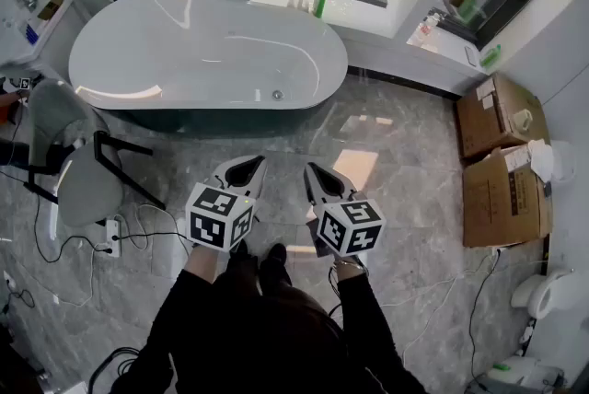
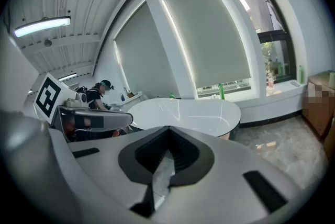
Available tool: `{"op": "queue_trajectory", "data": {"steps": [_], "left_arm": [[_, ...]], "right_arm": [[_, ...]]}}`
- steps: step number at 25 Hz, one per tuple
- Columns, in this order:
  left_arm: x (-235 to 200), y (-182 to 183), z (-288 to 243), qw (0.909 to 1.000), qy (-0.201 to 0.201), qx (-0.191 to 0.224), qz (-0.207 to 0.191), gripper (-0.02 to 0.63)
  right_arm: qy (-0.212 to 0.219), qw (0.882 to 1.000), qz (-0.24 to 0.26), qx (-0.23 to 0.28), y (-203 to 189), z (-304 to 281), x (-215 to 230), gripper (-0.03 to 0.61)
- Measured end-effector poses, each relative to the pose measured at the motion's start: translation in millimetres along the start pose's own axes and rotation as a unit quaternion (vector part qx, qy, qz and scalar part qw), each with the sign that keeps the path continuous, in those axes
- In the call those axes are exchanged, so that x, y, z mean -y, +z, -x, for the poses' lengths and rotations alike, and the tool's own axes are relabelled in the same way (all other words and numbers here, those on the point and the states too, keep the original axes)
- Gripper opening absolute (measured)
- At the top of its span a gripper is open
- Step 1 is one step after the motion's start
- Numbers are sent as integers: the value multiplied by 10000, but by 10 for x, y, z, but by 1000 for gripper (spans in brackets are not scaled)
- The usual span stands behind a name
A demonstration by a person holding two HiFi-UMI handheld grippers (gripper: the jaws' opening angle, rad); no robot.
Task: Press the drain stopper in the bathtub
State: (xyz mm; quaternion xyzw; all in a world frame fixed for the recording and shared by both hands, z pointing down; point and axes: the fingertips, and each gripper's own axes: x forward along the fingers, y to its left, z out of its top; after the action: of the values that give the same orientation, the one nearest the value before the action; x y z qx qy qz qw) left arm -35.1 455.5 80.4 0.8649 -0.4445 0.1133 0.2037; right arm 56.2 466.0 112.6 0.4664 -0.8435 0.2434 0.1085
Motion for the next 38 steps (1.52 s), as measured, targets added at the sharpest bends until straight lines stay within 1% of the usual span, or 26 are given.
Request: {"op": "queue_trajectory", "data": {"steps": [5, 9, 14, 20, 26, 32, 38], "left_arm": [[-18, 36, -64, 10000, 14, 68, 36, 8], [-3, 16, -88, 10000, 37, 39, 74, 8], [-35, 27, -123, 9998, 161, 54, 56, 8], [-128, 238, -144, 9989, 386, 262, -3, 8], [-165, 483, -209, 9973, 577, 445, -80, 8], [-194, 648, -319, 9971, 579, 433, -234, 8], [-264, 758, -533, 9973, 528, 445, -245, 8]], "right_arm": [[42, 10000, 69, -1, 19, -72, 25, 2], [60, 10000, 58, -27, 21, -64, 74, 2], [157, 9998, -78, -58, 19, -25, 191, 2], [131, 9999, -89, -8, 95, 54, 370, 2], [-52, 9998, -136, 159, 350, 136, 594, 2], [-72, 9994, -223, 262, 485, 94, 709, 2], [-78, 9996, -161, 219, 602, -46, 810, 2]]}}
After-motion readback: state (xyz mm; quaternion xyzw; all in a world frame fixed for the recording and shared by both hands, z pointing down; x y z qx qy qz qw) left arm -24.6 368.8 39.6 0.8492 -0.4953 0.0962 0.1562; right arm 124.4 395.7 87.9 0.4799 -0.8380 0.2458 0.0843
